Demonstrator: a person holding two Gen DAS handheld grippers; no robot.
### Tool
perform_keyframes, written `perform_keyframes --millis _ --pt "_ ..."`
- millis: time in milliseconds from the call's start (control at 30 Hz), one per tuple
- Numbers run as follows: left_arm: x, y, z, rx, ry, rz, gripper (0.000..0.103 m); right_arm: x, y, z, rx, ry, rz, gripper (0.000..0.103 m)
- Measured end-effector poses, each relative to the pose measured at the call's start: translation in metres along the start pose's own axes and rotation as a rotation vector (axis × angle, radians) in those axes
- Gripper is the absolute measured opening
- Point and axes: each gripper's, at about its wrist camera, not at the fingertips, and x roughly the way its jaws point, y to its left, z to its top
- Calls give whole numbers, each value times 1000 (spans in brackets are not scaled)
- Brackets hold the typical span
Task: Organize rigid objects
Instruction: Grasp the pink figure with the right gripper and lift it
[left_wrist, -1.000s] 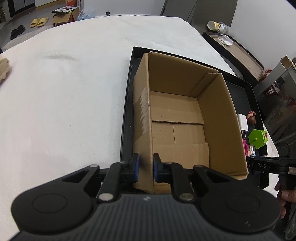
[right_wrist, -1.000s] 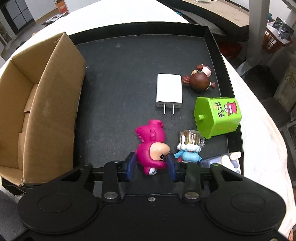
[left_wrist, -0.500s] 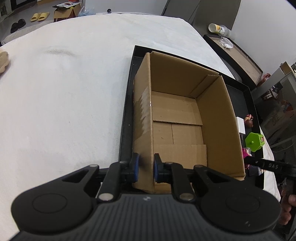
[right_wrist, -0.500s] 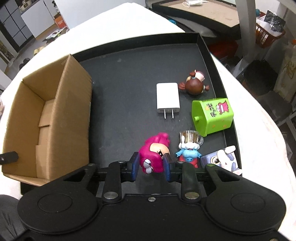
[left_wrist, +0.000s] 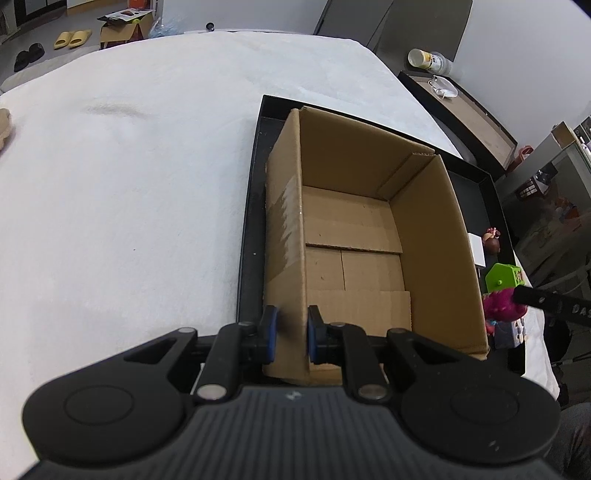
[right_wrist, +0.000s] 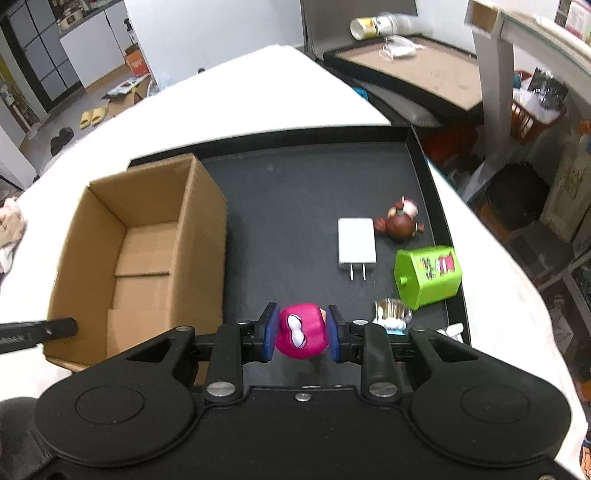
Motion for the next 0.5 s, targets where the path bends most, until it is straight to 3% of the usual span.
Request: perform_keyframes --millis 500 --pt "0 0 3 38 6 -12 15 -31 38 29 -53 -96 2 27"
